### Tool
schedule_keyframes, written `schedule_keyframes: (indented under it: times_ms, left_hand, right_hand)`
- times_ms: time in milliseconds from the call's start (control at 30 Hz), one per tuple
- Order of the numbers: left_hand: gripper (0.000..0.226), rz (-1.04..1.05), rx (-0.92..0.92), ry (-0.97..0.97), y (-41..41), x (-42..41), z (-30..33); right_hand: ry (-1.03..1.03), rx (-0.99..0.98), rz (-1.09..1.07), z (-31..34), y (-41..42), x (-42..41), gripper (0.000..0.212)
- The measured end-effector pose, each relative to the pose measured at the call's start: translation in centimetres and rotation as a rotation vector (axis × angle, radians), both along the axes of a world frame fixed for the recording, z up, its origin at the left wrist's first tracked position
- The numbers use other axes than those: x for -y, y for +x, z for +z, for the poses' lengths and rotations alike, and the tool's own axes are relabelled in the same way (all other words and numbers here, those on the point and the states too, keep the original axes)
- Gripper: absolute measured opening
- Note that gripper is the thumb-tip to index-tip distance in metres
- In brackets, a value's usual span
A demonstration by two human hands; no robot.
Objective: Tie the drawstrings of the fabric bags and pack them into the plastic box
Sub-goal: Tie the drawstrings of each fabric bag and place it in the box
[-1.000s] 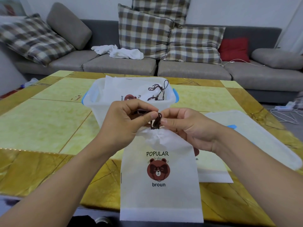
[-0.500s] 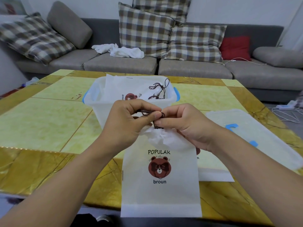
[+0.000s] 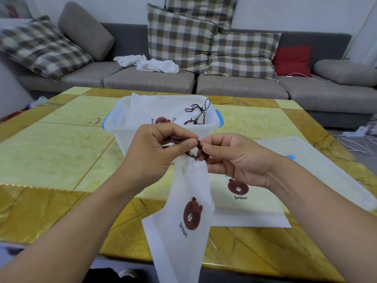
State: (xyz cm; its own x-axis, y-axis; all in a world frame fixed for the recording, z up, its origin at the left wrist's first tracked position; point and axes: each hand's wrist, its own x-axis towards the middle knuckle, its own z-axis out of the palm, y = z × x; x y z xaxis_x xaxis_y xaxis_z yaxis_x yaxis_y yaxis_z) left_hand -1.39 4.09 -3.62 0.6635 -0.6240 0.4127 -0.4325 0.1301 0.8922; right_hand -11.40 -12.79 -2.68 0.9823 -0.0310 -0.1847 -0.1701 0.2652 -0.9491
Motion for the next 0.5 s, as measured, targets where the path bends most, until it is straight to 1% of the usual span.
schedule_keyframes:
  times_ms: [100,233,333,433,500]
  left_hand:
    - [0.013,-0.027,-0.034,-0.015,-0.07,-0.06,-0.03]
    - [0.014,-0.044,-0.065,-0.022,-0.06,-0.17,0.09]
    - [0.011,-0.047,-0.049,-0.001,-0.14,-0.16,0.09]
    - [0.011,-0.037,-0.022,0.021,-0.34,-0.08,0.05]
    - [0.012,-0.015,-0.008,0.032,-0.32,-0.1,0.09]
  right_hand:
    - [0.05,-0.01,0.006,-0.13,0.03,0.18,0.017]
    - [0.132,0.01,0.011,-0.3,0.13,0.48,0.013]
    - [0.189,0.024,0.02,0.01,-0.09,0.3,0.012]
    - [0.261,0.013,0.028,0.28,-0.2,0.2,0.016]
    - [0.271,0.017,0.033,0.26,-0.17,0.33,0.02]
